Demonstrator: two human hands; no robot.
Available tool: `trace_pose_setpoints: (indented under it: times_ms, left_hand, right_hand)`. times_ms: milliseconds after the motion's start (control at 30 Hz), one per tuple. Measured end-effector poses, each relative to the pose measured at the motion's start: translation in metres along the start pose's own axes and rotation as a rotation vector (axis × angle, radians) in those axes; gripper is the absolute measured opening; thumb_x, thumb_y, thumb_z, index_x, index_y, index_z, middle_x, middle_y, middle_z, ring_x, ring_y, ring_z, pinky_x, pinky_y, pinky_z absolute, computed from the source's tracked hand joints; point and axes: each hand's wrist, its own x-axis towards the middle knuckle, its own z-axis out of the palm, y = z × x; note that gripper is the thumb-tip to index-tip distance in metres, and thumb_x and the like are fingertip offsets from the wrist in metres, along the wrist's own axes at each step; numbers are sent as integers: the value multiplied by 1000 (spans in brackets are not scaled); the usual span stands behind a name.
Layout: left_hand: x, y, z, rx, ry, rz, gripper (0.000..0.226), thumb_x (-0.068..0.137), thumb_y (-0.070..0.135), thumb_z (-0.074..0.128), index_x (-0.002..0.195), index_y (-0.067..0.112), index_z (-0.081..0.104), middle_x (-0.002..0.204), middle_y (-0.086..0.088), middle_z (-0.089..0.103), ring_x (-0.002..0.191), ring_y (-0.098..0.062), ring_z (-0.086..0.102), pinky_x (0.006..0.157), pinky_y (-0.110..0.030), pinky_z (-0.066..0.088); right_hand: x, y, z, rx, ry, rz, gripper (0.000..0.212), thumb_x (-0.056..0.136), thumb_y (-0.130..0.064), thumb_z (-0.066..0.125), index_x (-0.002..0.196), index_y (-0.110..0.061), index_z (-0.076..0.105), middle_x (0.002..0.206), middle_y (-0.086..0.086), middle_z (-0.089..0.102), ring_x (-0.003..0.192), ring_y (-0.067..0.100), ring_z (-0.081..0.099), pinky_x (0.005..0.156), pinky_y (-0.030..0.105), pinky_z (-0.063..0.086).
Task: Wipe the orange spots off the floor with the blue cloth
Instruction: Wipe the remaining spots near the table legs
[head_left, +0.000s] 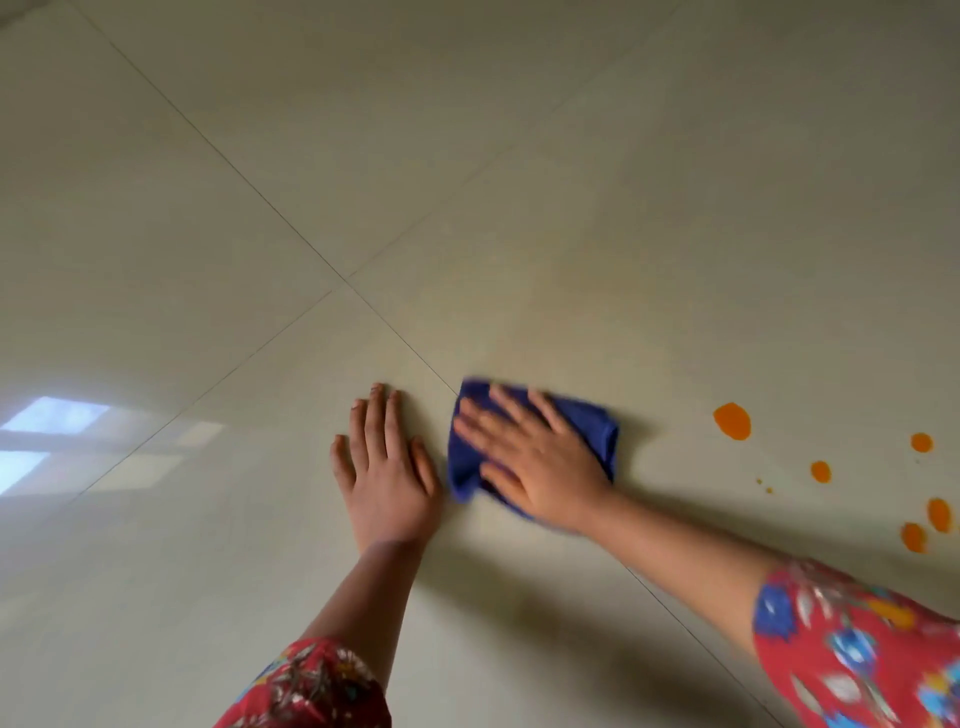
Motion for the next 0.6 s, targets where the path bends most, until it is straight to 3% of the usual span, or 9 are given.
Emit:
trace_pose_setpoints:
  times_ms: [67,100,167,200,267,333,500,567,600]
  left_hand:
    - [0,0,0,1,-4,1,58,92,28,33,149,19,26,159,4,19,147,-18,13,116,-43,10]
    - [0,0,0,2,-13,4,58,92,28,33,150,20,24,160,5,17,147,-18,11,117,-42,9]
    - [0,0,1,2,-22,5,58,93,29,32,150,20,22,160,5,15,147,-18,9,117,-43,9]
    - [-1,0,1,4,-22,6,59,93,29,31,150,19,22,160,5,15,147,-18,8,118,-43,9]
    - [0,0,0,13,-22,6,59,93,30,30,150,19,22,160,4,15,147,-19,8,118,-43,9]
    - [0,0,0,18,-27,5,59,93,30,30,150,19,22,160,4,15,147,-19,9,117,-43,10]
    - [2,-1,-1,-24,-17,15,66,86,29,31,151,19,22,159,3,20,147,-19,11,116,-43,9]
    - [1,0,-1,-24,-9,6,65,86,30,32,150,19,24,159,3,21,146,-19,13,116,-43,10]
    - [0,0,-2,-16,-7,8,63,88,30,32,150,19,24,159,3,20,147,-19,13,116,-43,11]
  right_hand:
    - [-16,25,-3,20,-16,-146,55,98,-46,34,151,-34,26,158,-10,28,147,19,22,117,45,16]
    - [-12,51,-3,1,16,-52,54,96,-45,35,149,-32,31,155,-7,34,145,20,27,115,49,22]
    - [13,108,-10,13,61,348,56,94,-42,29,148,-29,33,154,-4,36,143,23,30,112,53,27]
    - [30,130,-19,22,70,537,58,94,-43,22,150,-29,30,157,-5,32,145,23,27,114,52,24]
    - [69,132,-27,59,108,710,61,94,-45,15,152,-29,26,160,-8,24,147,22,20,115,48,17]
    - [100,90,-23,63,97,634,63,92,-44,14,151,-27,27,159,-7,24,147,24,22,115,48,16]
    - [67,-21,-4,72,-3,-38,53,98,-45,28,150,-33,31,157,-12,29,146,18,24,116,45,16]
    - [74,5,-6,76,11,-112,52,98,-46,28,148,-34,33,156,-12,31,146,17,26,115,45,16]
    - [86,21,-8,70,32,-38,52,98,-46,26,148,-33,35,155,-11,33,145,18,27,115,47,18]
